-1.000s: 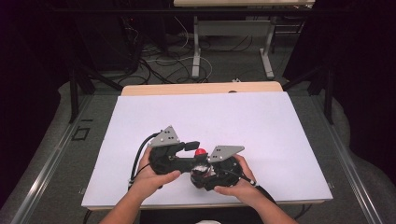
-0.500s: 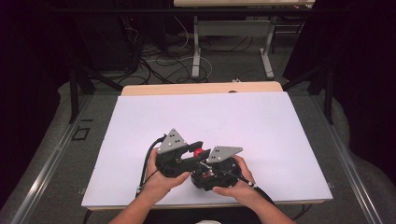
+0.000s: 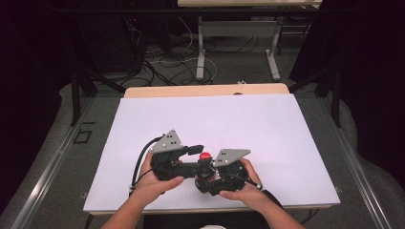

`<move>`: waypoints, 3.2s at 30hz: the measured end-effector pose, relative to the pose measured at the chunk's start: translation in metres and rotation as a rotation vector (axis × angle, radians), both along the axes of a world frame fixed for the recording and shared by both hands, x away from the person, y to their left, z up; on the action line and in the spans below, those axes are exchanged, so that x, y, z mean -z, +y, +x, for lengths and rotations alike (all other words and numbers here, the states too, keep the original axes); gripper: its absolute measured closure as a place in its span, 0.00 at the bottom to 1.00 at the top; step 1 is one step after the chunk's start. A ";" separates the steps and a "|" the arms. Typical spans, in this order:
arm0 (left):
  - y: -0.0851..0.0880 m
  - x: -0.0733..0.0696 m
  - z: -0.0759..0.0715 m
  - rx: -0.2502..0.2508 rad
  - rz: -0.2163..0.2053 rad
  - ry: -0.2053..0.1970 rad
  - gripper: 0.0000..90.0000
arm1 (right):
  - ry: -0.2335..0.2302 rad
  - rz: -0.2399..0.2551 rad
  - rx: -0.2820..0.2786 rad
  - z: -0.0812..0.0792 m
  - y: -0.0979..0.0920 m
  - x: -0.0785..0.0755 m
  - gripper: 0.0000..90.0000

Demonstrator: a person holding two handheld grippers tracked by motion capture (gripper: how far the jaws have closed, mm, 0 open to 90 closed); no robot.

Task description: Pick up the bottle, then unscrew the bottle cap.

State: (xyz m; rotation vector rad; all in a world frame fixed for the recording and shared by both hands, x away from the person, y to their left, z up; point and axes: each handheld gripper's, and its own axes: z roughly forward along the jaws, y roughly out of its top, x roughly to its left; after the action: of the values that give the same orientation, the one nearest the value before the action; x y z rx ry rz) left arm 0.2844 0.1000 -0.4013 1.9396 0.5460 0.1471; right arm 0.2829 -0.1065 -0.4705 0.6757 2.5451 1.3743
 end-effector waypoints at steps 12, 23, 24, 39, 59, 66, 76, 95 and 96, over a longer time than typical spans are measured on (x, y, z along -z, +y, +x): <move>0.001 0.008 0.011 0.124 -0.035 -0.015 0.68 | -0.015 -0.012 -0.008 -0.002 0.002 -0.001 0.33; -0.027 0.007 -0.012 -0.205 0.006 -0.038 0.68 | -0.013 -0.024 0.073 0.003 -0.002 0.002 0.33; -0.028 0.007 -0.011 -0.214 0.008 -0.033 0.68 | -0.015 -0.018 0.074 0.004 -0.002 0.002 0.33; -0.002 -0.001 0.007 0.077 -0.006 0.063 0.56 | 0.000 -0.005 -0.014 -0.001 0.002 0.000 0.33; -0.028 0.006 -0.020 -0.257 0.038 -0.038 0.68 | -0.009 -0.016 0.072 0.000 0.002 0.003 0.33; -0.020 0.000 -0.014 -0.228 0.020 0.009 0.57 | 0.001 -0.009 0.066 0.001 0.000 0.003 0.33; -0.003 -0.003 0.000 -0.047 0.012 0.014 0.57 | 0.002 0.005 0.033 0.000 0.002 0.001 0.33; -0.023 0.001 -0.008 -0.140 0.031 -0.032 0.70 | 0.011 -0.009 0.035 -0.002 0.003 0.002 0.33; -0.024 0.000 -0.010 -0.149 0.042 -0.042 0.70 | 0.009 -0.009 0.033 -0.002 0.003 0.002 0.33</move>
State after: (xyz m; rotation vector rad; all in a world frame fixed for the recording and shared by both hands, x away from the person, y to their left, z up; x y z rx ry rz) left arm 0.2742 0.0758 -0.4014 1.9320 0.6641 0.2955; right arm 0.2813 -0.1038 -0.4723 0.7204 2.5334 1.3513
